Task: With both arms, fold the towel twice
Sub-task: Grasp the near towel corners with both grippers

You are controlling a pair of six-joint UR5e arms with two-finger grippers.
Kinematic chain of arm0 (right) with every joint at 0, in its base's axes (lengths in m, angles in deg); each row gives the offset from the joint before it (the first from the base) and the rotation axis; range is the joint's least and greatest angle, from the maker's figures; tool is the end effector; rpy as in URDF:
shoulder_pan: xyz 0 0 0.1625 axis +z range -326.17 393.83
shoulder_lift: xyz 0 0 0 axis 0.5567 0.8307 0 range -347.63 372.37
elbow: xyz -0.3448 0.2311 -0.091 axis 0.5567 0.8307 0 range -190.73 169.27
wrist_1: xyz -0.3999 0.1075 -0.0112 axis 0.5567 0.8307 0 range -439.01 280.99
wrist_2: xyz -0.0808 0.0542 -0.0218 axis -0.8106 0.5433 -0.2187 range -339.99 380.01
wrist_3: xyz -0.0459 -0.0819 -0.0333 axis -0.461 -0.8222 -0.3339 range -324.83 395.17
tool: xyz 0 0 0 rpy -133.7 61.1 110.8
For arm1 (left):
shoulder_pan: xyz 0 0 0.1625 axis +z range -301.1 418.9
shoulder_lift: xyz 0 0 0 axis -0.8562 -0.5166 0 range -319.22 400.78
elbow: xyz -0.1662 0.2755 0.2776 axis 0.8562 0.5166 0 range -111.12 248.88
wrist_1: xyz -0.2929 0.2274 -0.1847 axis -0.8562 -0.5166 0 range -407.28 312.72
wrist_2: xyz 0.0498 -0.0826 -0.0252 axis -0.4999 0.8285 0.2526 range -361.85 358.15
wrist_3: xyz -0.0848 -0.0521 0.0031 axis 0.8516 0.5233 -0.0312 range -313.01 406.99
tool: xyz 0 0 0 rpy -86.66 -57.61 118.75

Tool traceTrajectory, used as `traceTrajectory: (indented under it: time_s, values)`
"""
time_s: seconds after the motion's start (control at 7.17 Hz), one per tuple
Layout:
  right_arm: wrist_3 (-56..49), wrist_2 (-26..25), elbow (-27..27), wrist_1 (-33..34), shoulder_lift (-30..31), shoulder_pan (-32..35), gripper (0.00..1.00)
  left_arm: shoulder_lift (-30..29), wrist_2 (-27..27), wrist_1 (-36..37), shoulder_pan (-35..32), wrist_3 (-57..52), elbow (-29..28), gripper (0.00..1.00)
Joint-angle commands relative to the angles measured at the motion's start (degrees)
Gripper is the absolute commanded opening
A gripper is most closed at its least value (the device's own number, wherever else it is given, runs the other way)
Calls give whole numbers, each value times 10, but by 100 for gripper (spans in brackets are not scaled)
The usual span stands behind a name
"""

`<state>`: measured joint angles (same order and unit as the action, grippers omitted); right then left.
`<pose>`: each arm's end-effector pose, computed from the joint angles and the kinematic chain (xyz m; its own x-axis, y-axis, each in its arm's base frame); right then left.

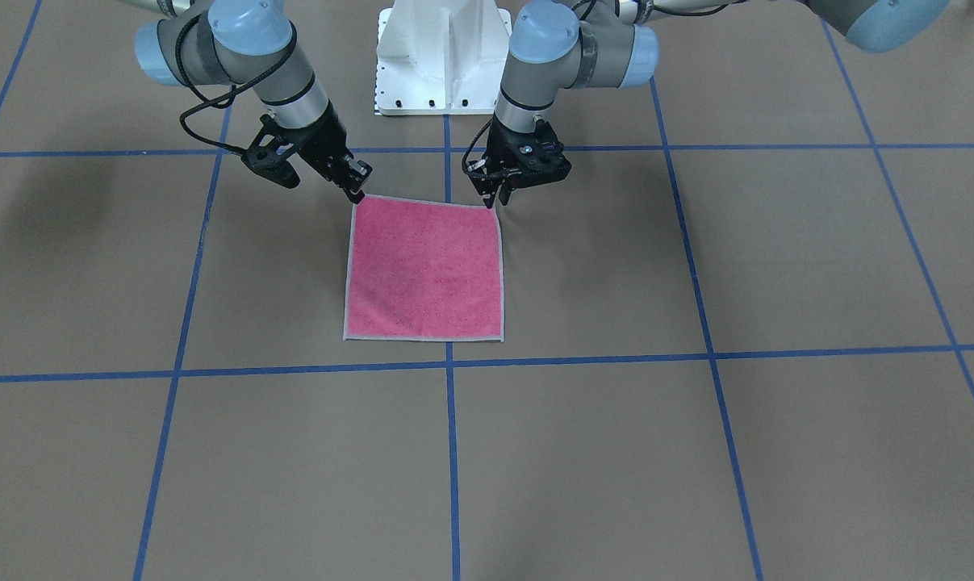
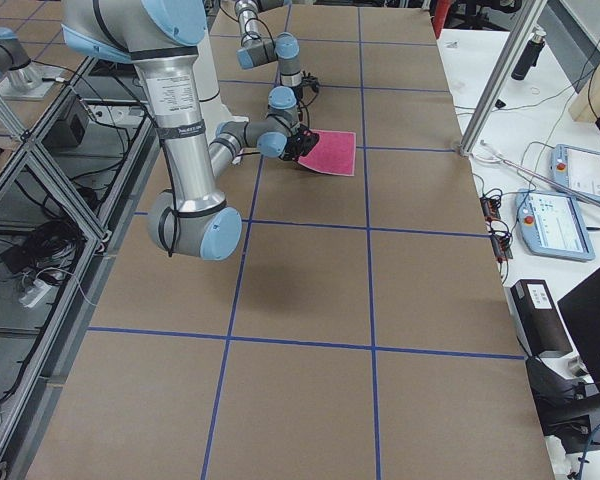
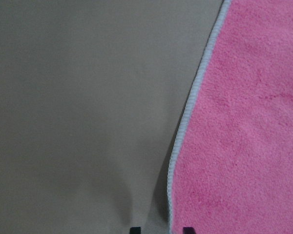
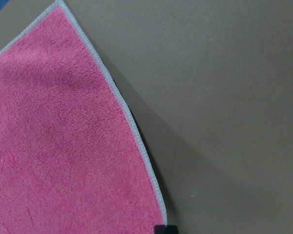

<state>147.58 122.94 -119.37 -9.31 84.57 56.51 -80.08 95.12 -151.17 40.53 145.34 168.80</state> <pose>-0.4935 -0.3266 0.3040 0.3904 0.5658 0.7263 -0.3808 0.8175 -0.4322 0.5818 -0.3209 0.2468 0.5111 -0.3217 -0.7971 0.2962 0.9364 -0.1879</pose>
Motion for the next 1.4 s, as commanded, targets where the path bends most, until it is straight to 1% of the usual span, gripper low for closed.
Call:
traceTrajectory:
  time_s: [0.0, 0.14, 0.28, 0.98, 1.26]
  values:
    - [0, 0, 0, 0, 0, 0, 0, -1, 0, 0, 2, 0, 0, 23]
    - [0, 0, 0, 0, 0, 0, 0, -3, 0, 0, 2, 0, 0, 9]
    - [0, 0, 1, 0, 0, 0, 0, -3, 0, 0, 3, 1, -1, 0]
    - [0, 1, -1, 0, 0, 1, 0, -7, -2, 2, 3, 7, 11, 0]
    - [0, 2, -9, 0, 6, 1, 0, 3, -1, 5, 4, 10, 50, 0]
